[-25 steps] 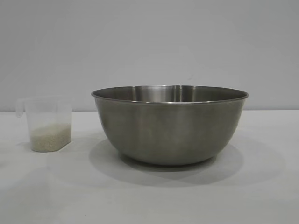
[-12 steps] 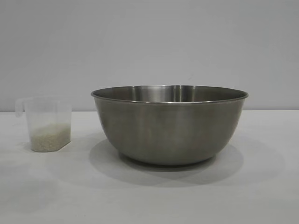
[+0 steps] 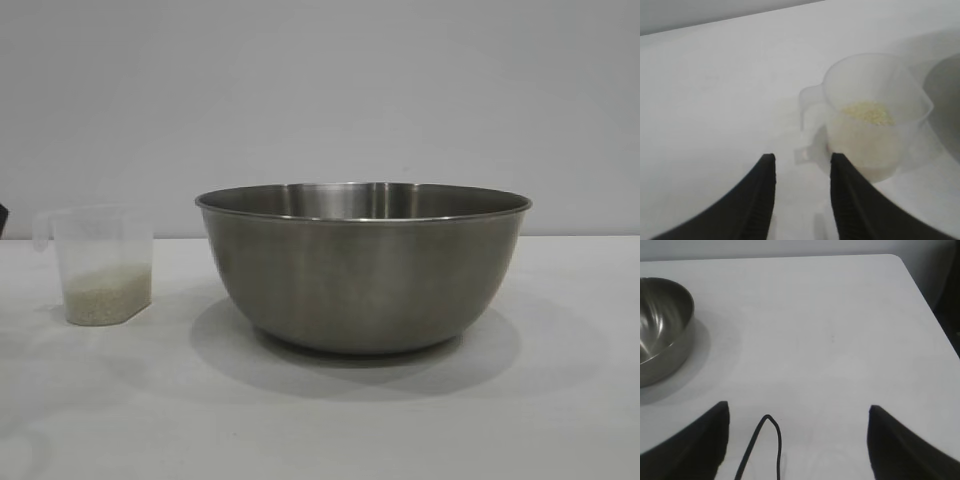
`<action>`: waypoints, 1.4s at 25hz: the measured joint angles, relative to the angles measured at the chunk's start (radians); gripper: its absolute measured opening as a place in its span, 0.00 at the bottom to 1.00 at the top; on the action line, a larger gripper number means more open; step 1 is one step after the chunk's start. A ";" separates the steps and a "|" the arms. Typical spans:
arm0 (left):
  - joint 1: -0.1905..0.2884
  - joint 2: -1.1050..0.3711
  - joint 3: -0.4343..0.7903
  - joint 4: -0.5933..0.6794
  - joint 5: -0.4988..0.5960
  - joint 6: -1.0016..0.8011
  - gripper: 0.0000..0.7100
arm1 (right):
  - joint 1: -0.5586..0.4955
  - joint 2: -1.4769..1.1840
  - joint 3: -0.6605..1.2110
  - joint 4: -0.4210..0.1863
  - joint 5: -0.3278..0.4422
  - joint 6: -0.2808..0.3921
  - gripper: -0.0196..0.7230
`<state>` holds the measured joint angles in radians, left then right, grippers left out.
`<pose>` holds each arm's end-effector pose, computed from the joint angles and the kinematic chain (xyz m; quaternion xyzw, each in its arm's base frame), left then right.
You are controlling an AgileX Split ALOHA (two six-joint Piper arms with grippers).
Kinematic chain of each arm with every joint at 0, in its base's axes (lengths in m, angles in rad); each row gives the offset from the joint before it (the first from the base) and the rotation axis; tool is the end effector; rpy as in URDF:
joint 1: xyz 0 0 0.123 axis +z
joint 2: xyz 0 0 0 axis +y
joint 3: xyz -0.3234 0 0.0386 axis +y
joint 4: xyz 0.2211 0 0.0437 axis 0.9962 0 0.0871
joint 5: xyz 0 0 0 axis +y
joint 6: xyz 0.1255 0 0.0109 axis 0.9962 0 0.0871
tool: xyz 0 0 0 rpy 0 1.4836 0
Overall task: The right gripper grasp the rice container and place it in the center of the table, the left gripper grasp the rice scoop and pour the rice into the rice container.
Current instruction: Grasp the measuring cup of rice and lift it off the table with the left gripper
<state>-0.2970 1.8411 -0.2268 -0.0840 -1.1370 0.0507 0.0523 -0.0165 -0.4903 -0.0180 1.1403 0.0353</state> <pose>0.2645 -0.0709 0.1536 0.1082 0.8237 -0.0467 0.5546 -0.0441 -0.0044 0.2363 -0.0067 0.8716 0.0125 0.4900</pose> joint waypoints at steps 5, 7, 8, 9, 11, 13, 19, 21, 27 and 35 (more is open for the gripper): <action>0.000 0.078 -0.063 -0.002 0.000 0.000 0.33 | 0.000 0.000 0.000 0.000 0.000 0.000 0.74; 0.000 0.093 -0.084 -0.002 0.000 0.000 0.33 | 0.000 0.000 0.000 0.000 0.000 0.000 0.74; 0.000 0.101 -0.091 -0.002 0.000 0.000 0.33 | 0.000 0.000 0.000 0.000 0.000 0.000 0.74; 0.000 0.107 -0.099 -0.004 0.000 0.000 0.33 | 0.000 0.000 0.000 0.000 0.000 0.000 0.74; 0.000 0.120 -0.112 -0.009 0.000 0.000 0.33 | 0.000 0.000 0.000 0.000 0.000 0.000 0.74; 0.000 0.130 -0.127 -0.011 0.000 0.000 0.33 | 0.000 0.000 0.000 0.000 0.000 0.000 0.74; 0.000 0.157 -0.168 -0.030 -0.001 0.000 0.33 | 0.000 0.000 0.000 0.000 0.000 0.000 0.74; 0.000 0.166 -0.184 -0.032 -0.001 0.000 0.33 | 0.000 0.000 0.000 0.000 0.000 0.000 0.74; 0.000 0.205 -0.236 -0.036 0.000 0.000 0.33 | 0.000 0.000 0.000 0.000 0.000 0.000 0.74; 0.000 0.215 -0.275 -0.001 0.000 0.046 0.06 | 0.000 0.000 0.000 0.000 0.000 0.000 0.74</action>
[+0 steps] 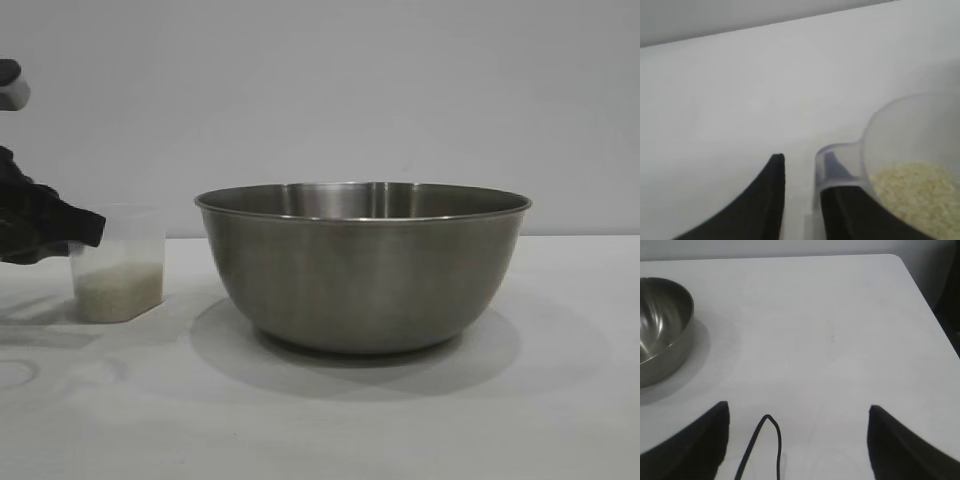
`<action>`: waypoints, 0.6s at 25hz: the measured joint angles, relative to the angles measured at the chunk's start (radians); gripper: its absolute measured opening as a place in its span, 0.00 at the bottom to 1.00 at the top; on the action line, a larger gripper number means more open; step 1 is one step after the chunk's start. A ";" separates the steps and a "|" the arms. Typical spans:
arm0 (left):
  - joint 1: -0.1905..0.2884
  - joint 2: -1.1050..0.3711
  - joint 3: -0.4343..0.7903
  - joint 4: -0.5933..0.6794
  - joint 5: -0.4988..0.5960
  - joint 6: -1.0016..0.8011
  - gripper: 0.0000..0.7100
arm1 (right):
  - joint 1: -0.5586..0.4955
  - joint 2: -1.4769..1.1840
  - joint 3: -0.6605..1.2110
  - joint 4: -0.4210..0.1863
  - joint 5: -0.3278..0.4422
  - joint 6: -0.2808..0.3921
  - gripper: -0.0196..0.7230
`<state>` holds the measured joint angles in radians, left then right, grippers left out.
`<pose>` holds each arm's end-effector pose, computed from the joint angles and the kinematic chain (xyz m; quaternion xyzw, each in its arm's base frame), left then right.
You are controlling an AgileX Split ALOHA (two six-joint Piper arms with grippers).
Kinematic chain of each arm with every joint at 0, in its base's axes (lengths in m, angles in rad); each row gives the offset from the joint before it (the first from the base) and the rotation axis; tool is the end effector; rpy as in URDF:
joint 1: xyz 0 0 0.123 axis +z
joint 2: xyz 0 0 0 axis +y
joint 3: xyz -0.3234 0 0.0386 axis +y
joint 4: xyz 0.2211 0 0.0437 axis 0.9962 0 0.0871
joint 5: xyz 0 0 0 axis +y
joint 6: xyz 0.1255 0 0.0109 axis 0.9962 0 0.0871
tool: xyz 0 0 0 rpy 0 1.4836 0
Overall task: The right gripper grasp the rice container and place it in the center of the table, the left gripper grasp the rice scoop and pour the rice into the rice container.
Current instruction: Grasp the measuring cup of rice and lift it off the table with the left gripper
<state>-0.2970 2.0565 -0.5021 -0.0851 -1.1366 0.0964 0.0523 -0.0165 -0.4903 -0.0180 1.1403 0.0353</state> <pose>0.3386 -0.0935 0.1296 0.1226 0.8046 -0.0372 0.5798 -0.0441 -0.0044 0.2363 -0.0067 0.8716 0.0125 0.4900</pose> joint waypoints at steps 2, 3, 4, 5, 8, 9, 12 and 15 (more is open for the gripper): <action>0.000 0.000 -0.005 0.013 0.000 0.015 0.00 | 0.000 0.000 0.000 0.000 0.000 0.000 0.74; 0.000 0.000 -0.006 0.018 0.000 0.019 0.00 | 0.000 0.000 0.000 0.000 0.000 0.000 0.74; 0.000 0.000 -0.008 0.023 0.000 0.022 0.00 | 0.000 0.000 0.000 0.000 0.000 0.000 0.74; 0.000 -0.003 -0.009 0.023 0.000 0.034 0.00 | 0.000 0.000 0.000 0.000 0.000 0.000 0.74; 0.000 -0.029 -0.012 0.025 0.004 0.075 0.00 | 0.000 0.000 0.000 0.000 0.000 0.000 0.74; 0.000 -0.042 -0.017 0.025 0.006 0.092 0.00 | 0.000 0.000 0.000 0.000 0.000 0.000 0.74; 0.000 -0.102 -0.036 0.025 0.006 0.141 0.00 | 0.000 0.000 0.000 0.000 0.000 0.000 0.74; 0.000 -0.160 -0.077 0.036 0.006 0.203 0.00 | 0.000 0.000 0.000 0.000 0.000 0.000 0.74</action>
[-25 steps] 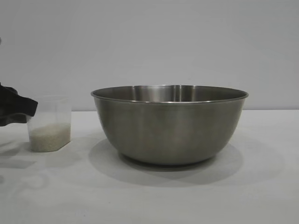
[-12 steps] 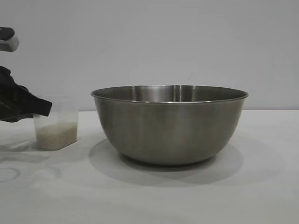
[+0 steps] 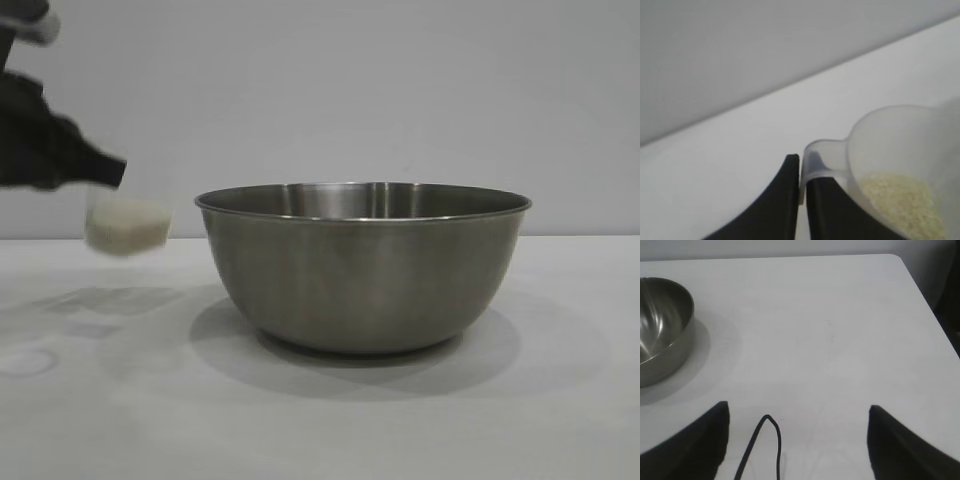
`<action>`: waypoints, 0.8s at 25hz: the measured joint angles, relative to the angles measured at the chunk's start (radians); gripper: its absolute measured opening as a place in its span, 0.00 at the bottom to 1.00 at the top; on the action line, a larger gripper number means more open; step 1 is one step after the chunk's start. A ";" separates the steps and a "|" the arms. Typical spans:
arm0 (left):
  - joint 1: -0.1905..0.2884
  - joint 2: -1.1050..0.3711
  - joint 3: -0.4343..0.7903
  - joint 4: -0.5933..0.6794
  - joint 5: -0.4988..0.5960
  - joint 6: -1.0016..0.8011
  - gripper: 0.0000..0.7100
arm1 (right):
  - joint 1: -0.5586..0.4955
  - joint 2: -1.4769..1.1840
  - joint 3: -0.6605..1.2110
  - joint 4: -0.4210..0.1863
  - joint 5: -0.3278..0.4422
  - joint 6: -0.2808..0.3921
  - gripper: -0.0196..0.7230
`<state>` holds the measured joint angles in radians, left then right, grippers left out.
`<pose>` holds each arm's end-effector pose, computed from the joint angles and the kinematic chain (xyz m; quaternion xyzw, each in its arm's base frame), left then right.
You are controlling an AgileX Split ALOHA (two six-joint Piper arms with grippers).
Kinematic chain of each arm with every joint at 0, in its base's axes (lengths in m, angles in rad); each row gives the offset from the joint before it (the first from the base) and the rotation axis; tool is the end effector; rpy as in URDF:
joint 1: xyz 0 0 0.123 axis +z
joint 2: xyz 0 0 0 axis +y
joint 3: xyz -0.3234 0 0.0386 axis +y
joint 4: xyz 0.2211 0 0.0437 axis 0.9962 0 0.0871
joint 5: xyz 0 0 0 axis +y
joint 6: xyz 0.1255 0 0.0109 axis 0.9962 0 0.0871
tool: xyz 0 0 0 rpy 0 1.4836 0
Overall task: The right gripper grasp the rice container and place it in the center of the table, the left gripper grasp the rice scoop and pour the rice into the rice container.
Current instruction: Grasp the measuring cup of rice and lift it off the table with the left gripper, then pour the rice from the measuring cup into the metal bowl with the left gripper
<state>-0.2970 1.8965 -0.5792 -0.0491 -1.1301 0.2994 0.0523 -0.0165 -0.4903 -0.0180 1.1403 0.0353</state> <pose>0.3488 -0.1009 0.2013 0.1961 0.7153 0.0102 0.6707 -0.0441 -0.0044 0.2363 -0.0067 0.8716 0.0125 0.4900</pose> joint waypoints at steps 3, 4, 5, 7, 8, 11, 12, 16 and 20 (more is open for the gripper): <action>0.000 -0.031 -0.064 0.062 0.000 0.081 0.00 | 0.000 0.000 0.000 0.000 0.000 0.000 0.74; 0.000 -0.034 -0.090 0.093 0.000 0.111 0.00 | 0.000 0.000 0.000 0.000 0.000 0.000 0.74; 0.000 -0.035 -0.116 0.126 0.000 0.139 0.00 | 0.000 0.000 0.000 0.000 0.000 0.000 0.74; 0.000 -0.035 -0.159 0.194 0.000 0.181 0.00 | 0.000 0.000 0.000 0.000 0.000 0.000 0.74; 0.000 -0.035 -0.180 0.230 0.000 0.199 0.00 | 0.000 0.000 0.000 0.000 0.000 0.000 0.74; 0.000 -0.035 -0.224 0.322 0.000 0.238 0.00 | 0.000 0.000 0.000 0.000 0.000 0.000 0.74; 0.000 -0.035 -0.234 0.358 0.000 0.259 0.00 | 0.000 0.000 0.000 0.000 0.000 0.000 0.74; -0.002 -0.035 -0.243 0.517 0.000 0.361 0.00 | 0.000 0.000 0.000 0.000 0.000 0.000 0.74; -0.004 -0.035 -0.243 0.621 0.000 0.455 0.00 | 0.000 0.000 0.000 0.000 0.000 0.000 0.74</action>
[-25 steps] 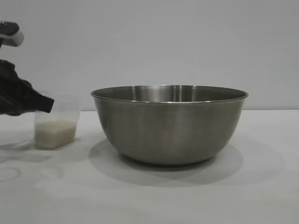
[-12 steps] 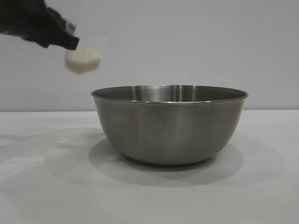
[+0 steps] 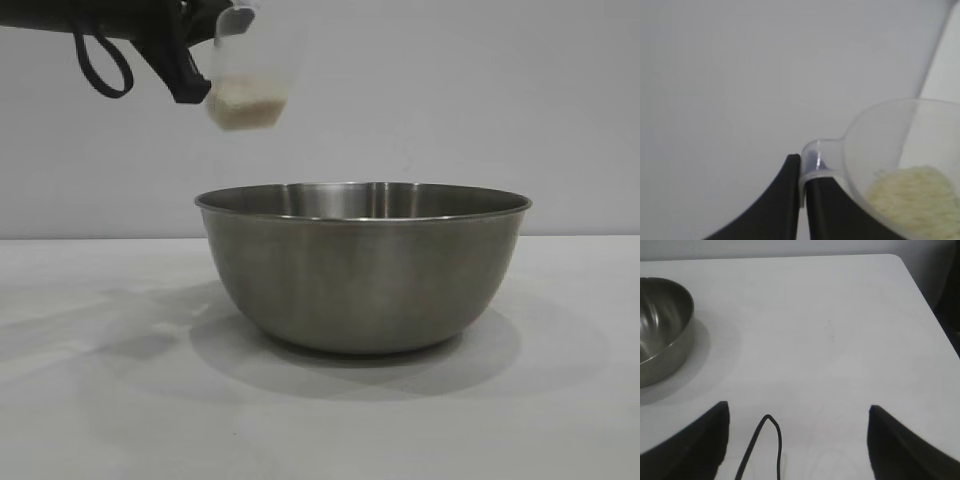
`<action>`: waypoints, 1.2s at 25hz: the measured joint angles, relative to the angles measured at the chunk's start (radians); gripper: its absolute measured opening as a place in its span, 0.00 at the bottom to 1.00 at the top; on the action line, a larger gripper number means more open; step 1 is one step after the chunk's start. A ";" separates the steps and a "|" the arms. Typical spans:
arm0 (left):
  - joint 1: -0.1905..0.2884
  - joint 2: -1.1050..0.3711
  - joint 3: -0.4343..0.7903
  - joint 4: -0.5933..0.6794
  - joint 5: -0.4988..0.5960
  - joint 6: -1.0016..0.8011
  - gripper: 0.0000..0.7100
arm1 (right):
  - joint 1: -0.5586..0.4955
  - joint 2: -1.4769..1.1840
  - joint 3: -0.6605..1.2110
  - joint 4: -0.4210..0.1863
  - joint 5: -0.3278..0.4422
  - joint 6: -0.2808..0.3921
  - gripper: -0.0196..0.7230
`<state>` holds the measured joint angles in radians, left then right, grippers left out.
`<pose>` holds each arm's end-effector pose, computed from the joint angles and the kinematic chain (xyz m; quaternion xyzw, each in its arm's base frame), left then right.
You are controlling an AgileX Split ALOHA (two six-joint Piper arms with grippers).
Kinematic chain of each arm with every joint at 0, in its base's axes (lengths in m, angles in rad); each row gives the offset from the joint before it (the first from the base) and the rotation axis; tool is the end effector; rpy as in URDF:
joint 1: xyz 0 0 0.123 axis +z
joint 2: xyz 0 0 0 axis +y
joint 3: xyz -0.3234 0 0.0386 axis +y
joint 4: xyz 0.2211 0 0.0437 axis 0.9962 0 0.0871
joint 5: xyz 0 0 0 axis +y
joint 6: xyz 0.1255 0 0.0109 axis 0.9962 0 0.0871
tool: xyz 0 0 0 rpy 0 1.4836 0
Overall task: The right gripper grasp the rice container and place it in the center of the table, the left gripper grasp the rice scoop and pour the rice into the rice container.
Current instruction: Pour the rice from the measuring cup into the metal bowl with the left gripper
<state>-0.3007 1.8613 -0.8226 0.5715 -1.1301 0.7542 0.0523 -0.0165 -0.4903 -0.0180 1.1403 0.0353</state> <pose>0.3530 -0.1740 0.2652 0.5453 0.3943 0.0961 0.7334 -0.0441 -0.0044 0.2363 -0.0067 0.8716 0.0125 0.4900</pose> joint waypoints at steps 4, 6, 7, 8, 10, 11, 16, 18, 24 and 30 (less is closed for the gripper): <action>0.000 0.000 0.000 0.056 0.000 0.110 0.00 | 0.000 0.000 0.000 0.000 0.000 0.000 0.74; 0.000 0.000 0.000 0.083 0.000 0.165 0.00 | 0.000 0.000 0.000 0.000 0.000 0.000 0.74; -0.002 0.000 0.000 0.098 0.000 0.198 0.00 | 0.000 0.000 0.000 0.000 0.000 0.000 0.74; -0.004 0.000 0.000 0.107 0.000 0.228 0.00 | 0.000 0.000 0.000 0.000 0.000 0.000 0.74; -0.015 0.000 0.000 0.122 0.000 0.314 0.00 | 0.000 0.000 0.000 0.000 0.000 0.000 0.74; -0.026 0.002 0.000 0.128 0.000 0.357 0.00 | 0.000 0.000 0.000 0.000 0.000 0.000 0.74; -0.077 0.002 0.000 0.161 0.000 0.491 0.00 | 0.000 0.000 0.000 0.000 0.000 0.000 0.74; -0.084 0.003 0.000 0.185 0.000 0.537 0.00 | 0.000 0.000 0.000 0.000 0.000 0.000 0.74; -0.086 0.019 0.000 0.235 -0.002 0.665 0.00 | 0.000 0.000 0.000 0.000 0.000 0.000 0.74; -0.086 0.023 -0.001 0.258 -0.002 0.791 0.00 | 0.000 0.000 0.000 0.000 0.000 0.000 0.74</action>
<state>-0.3868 1.8843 -0.8235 0.8295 -1.1319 1.5454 0.0523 -0.0165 -0.4903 -0.0180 1.1403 0.0353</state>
